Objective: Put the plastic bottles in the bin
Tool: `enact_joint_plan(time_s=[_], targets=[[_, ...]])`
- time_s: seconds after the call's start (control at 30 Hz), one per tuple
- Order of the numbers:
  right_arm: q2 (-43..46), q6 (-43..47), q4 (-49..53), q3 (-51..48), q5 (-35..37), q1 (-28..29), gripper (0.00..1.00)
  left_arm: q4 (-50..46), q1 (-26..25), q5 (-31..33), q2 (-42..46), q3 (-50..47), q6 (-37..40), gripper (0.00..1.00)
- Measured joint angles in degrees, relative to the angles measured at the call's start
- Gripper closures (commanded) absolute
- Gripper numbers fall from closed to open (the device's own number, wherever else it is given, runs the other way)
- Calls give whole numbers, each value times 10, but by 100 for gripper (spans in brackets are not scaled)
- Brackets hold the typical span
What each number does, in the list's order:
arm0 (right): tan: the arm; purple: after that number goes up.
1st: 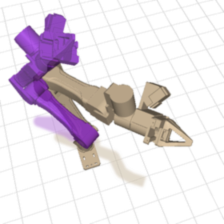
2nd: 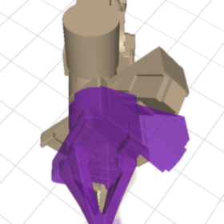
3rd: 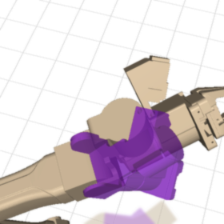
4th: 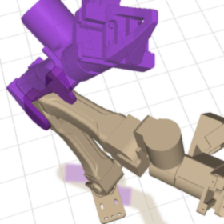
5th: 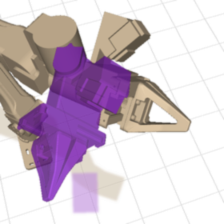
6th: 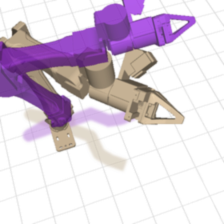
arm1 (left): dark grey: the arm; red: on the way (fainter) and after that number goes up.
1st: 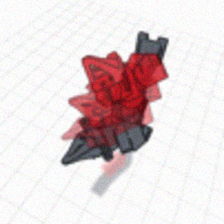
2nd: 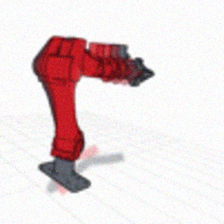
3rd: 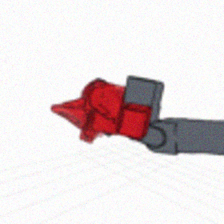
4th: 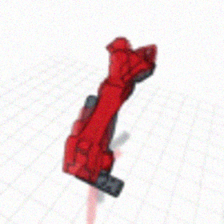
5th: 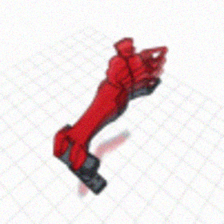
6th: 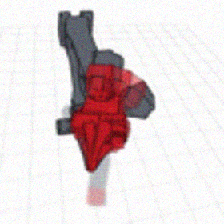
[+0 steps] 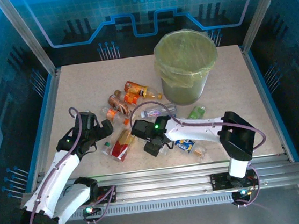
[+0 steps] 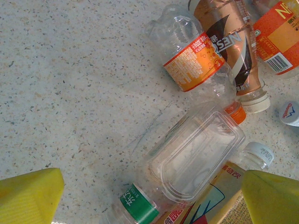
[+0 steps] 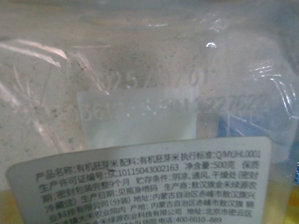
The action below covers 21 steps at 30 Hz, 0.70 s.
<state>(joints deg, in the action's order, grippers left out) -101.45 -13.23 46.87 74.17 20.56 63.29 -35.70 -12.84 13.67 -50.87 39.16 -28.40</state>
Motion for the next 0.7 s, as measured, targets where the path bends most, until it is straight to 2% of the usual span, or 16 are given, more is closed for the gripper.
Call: enact_joint_plan(time_s=[0.7], targets=[[15,-7,0,-2,-9,0,40,0,0,0,0,5,0,1]])
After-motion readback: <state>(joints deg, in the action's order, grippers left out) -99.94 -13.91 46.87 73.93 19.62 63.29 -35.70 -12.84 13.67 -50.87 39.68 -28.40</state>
